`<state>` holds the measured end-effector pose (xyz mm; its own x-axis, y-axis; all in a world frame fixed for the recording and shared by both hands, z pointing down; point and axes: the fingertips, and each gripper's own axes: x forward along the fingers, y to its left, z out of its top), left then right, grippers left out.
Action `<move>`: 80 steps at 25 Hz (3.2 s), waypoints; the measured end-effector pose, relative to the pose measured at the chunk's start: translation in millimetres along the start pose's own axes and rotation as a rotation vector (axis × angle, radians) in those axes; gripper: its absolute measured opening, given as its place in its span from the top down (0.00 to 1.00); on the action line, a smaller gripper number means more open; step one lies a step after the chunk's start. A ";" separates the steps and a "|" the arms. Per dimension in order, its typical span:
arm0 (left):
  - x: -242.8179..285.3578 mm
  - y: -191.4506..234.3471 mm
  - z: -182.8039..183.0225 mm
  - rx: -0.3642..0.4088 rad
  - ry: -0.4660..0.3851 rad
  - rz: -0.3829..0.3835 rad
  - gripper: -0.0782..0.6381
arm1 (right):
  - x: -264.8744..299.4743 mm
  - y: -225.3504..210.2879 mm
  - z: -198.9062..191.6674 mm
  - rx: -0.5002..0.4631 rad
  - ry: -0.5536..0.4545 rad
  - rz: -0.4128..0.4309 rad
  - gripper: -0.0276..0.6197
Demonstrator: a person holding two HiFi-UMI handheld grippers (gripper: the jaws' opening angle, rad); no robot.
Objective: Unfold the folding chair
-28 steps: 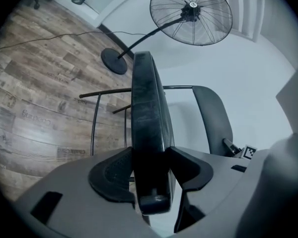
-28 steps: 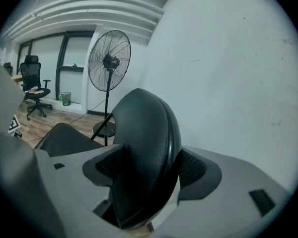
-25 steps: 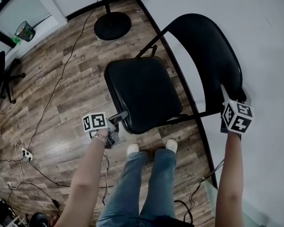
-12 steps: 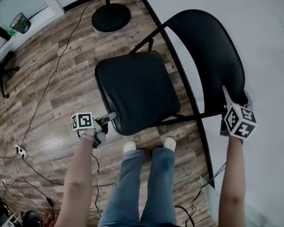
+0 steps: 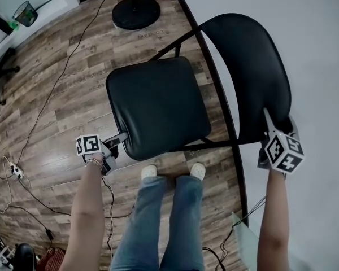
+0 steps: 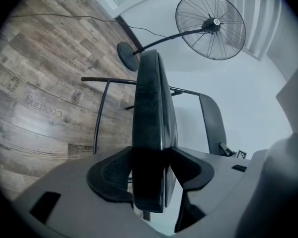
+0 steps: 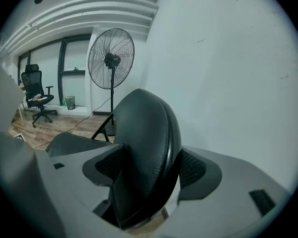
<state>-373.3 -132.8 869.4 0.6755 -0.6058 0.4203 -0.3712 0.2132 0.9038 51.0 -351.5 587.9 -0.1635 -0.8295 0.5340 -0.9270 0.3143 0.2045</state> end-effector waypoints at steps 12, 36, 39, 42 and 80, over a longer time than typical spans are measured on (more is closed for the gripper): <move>-15.6 66.3 -38.5 0.125 0.150 0.386 0.66 | -17.1 71.4 3.5 -0.073 -0.071 0.097 0.53; -39.3 47.5 -54.2 0.067 -0.070 0.612 0.49 | -14.3 72.6 1.2 -0.070 -0.110 0.053 0.52; -49.0 26.9 -57.9 0.067 -0.088 0.615 0.49 | -15.2 72.6 0.8 -0.069 -0.098 0.054 0.52; -59.1 1.0 -59.7 0.101 -0.100 0.619 0.49 | -17.9 70.2 1.5 -0.065 -0.088 0.044 0.52; -132.7 -269.9 -11.9 0.561 -0.244 0.648 0.48 | -128.1 92.0 31.0 -0.103 0.261 0.155 0.46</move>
<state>-355.2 -100.8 570.7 0.0944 -0.6564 0.7485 -0.9337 0.2025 0.2954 -23.8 -230.7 512.9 -0.1959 -0.6255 0.7552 -0.8567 0.4839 0.1786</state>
